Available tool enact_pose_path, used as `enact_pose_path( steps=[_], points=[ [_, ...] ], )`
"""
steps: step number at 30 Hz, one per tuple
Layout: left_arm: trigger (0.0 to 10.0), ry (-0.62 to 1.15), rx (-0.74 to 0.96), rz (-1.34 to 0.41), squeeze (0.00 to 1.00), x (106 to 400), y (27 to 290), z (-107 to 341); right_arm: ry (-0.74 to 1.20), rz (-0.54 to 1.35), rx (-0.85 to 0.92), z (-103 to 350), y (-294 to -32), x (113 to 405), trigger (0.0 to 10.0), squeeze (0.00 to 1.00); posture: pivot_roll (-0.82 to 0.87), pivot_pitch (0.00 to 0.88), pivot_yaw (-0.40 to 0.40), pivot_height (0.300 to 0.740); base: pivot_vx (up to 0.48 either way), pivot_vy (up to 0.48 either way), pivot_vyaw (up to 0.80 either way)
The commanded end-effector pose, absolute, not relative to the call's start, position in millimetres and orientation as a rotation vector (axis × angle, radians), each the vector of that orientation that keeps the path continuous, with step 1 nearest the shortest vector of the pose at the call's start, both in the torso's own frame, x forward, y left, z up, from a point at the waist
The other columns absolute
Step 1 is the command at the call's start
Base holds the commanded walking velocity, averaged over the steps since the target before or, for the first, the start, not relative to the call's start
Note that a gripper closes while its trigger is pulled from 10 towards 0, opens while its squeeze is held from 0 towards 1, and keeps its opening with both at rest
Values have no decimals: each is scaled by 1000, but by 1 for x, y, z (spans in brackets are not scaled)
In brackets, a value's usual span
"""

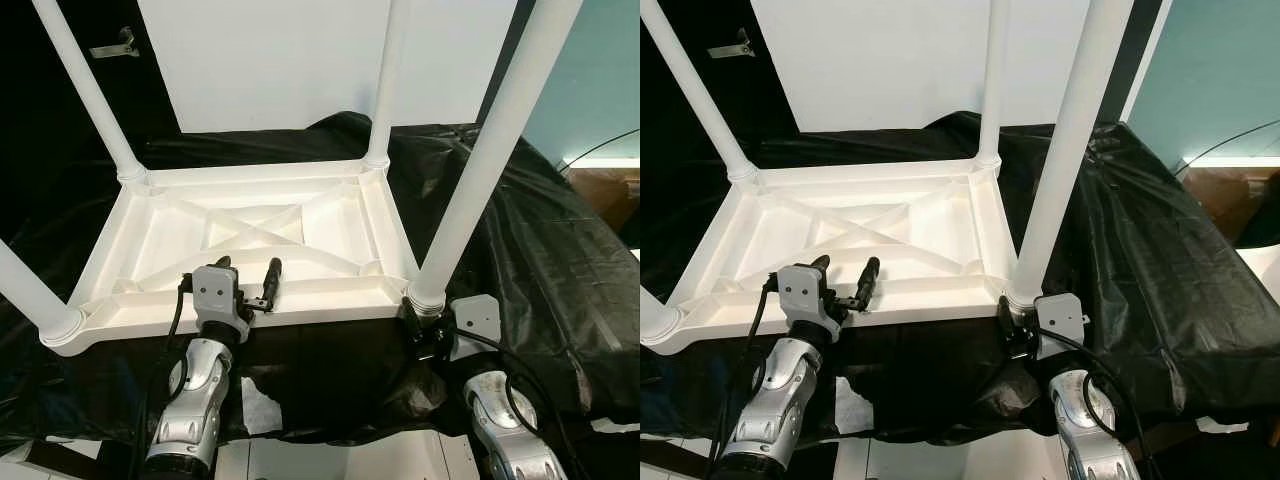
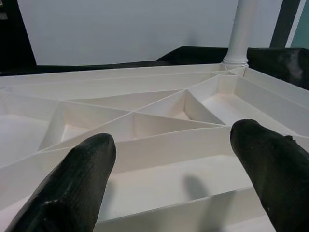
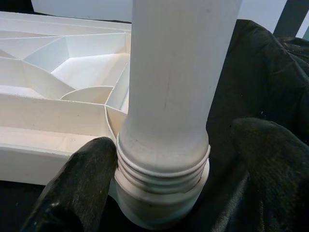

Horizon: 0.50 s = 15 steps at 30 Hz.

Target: Building children table

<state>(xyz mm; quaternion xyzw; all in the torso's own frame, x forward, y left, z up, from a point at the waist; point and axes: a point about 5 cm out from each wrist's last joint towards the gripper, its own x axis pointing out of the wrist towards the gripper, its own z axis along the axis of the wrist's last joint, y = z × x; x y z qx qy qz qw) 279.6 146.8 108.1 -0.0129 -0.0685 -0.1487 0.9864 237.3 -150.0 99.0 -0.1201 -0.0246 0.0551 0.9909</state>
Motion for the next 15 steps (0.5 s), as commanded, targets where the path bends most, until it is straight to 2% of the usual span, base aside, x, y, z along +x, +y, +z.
enact_pose_path(
  steps=[1,15],
  points=[
    [10000,-143,-15,-256,0,282,147,107,1,113,-237,90,-150,238,10000,0,-25,0,-19,740,0,0,0],
    [10000,-160,-15,-249,0,284,146,110,-9,118,-244,93,-151,241,10000,0,-29,0,-24,740,0,0,0]
  ],
)
